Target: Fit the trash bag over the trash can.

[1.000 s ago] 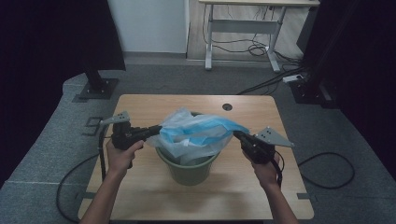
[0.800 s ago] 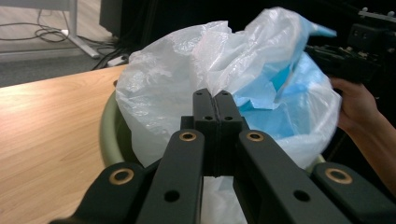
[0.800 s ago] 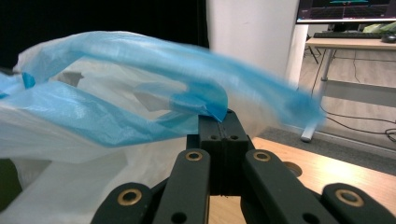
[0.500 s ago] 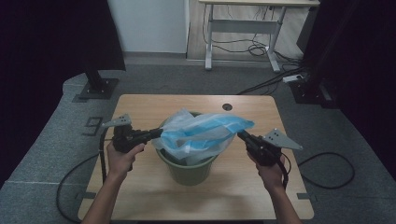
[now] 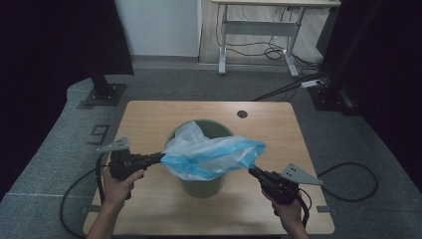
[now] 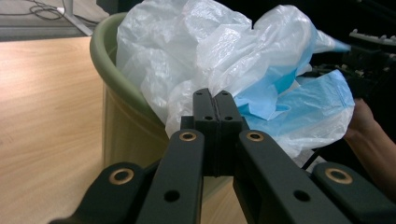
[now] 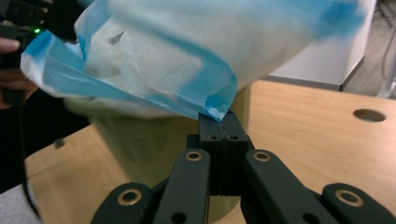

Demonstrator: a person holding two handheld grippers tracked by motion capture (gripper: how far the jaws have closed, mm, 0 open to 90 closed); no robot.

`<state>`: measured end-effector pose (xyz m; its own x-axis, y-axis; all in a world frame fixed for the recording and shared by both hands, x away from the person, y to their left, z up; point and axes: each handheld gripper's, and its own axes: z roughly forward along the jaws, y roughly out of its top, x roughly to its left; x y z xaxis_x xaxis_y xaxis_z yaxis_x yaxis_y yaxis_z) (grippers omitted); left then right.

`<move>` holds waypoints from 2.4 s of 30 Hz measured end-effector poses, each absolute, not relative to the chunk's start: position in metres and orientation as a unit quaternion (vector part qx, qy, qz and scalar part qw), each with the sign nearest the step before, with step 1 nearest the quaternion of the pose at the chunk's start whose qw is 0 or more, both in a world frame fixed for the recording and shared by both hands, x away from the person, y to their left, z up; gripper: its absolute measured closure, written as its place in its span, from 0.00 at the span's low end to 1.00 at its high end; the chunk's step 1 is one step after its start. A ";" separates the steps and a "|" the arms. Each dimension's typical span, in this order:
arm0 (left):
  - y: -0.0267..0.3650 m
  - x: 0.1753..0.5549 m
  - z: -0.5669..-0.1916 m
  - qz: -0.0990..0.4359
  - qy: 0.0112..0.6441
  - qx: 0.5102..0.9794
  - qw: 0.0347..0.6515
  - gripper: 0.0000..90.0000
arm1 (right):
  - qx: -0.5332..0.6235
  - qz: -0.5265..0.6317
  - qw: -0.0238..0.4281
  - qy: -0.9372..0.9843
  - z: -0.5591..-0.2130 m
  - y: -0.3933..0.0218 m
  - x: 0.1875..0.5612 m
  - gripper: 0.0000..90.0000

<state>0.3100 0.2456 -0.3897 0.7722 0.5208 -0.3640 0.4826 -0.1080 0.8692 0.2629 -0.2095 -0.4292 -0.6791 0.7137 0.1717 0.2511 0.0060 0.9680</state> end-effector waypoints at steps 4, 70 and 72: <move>0.251 0.306 -0.394 0.015 0.342 0.743 0.575 1.00 | 0.348 0.606 0.179 0.693 -0.436 -0.211 0.255 0.99; 0.269 0.299 -0.401 0.046 0.286 0.777 0.559 0.54 | 0.403 0.546 0.180 0.713 -0.461 -0.198 0.284 0.99; 0.270 0.298 -0.396 0.047 0.276 0.777 0.564 0.51 | 0.403 0.546 0.180 0.712 -0.461 -0.198 0.284 0.99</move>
<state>0.2977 0.2705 -0.3959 0.8432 0.4818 -0.2386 0.3762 -0.2115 0.9021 0.2844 -0.1980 -0.4606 -0.6099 0.7708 0.1841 0.3786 0.0793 0.9222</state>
